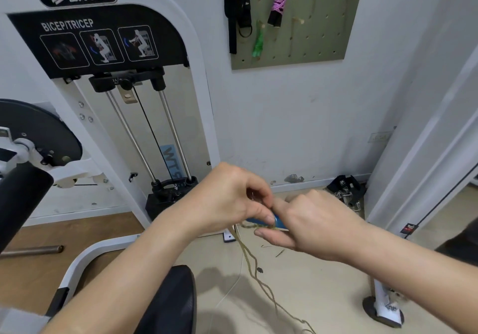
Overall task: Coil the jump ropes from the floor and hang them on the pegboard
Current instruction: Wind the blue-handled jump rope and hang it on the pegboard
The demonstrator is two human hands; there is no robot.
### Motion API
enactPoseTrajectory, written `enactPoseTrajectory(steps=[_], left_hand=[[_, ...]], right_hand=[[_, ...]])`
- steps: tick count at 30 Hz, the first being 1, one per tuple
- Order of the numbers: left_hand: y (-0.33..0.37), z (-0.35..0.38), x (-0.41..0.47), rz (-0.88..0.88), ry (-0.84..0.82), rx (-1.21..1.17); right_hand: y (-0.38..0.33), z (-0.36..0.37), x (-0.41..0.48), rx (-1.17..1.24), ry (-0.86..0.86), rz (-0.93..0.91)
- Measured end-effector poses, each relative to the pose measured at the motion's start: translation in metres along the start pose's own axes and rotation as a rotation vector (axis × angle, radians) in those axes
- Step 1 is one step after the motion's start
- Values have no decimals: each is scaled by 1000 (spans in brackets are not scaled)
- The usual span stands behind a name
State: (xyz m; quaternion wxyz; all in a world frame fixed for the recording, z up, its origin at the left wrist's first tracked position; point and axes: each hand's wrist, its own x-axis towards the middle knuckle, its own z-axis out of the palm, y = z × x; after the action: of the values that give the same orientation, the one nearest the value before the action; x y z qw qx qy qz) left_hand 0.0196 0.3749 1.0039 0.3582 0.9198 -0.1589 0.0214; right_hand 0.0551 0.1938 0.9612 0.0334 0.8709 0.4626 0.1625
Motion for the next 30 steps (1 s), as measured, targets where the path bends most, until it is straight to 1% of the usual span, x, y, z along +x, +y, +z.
enactPoseTrajectory(steps=[4, 6, 10, 12, 14, 16, 20, 24, 26, 27, 28, 29, 30], left_hand=[[6, -9, 4, -78, -139, -230], [2, -11, 7, -112, -209, -353], [-13, -3, 10, -151, -340, -509], [-23, 6, 9, -182, -390, -730], [-33, 19, 8, -191, -391, -961], [-41, 35, 6, -180, -327, -1120], [-37, 60, 2, -237, -95, -1414], [-33, 73, 0, -429, 111, -1526], [-33, 78, -1, -435, 232, -1537], [-32, 80, 0, -421, 309, -1479], [-31, 81, 0, -410, 385, -1345], [-31, 82, 0, -402, 447, -1133], [-30, 81, 0, -389, 489, -857]], right_hand=[[8, -1, -4, 45, 153, -126], [10, -5, -4, 81, 192, -163], [10, -6, -7, 91, 249, -227], [10, -4, -8, 93, 293, -269], [11, -3, -8, 97, 349, -295], [14, -1, -7, 95, 387, -299], [22, 6, -1, 63, 433, -266], [27, 16, 5, 118, 457, -177], [28, 19, 9, 143, 448, -87], [27, 23, 10, 132, 433, -30], [26, 26, 11, 114, 409, 34], [25, 29, 12, 97, 380, 97], [24, 33, 14, 81, 350, 149]])
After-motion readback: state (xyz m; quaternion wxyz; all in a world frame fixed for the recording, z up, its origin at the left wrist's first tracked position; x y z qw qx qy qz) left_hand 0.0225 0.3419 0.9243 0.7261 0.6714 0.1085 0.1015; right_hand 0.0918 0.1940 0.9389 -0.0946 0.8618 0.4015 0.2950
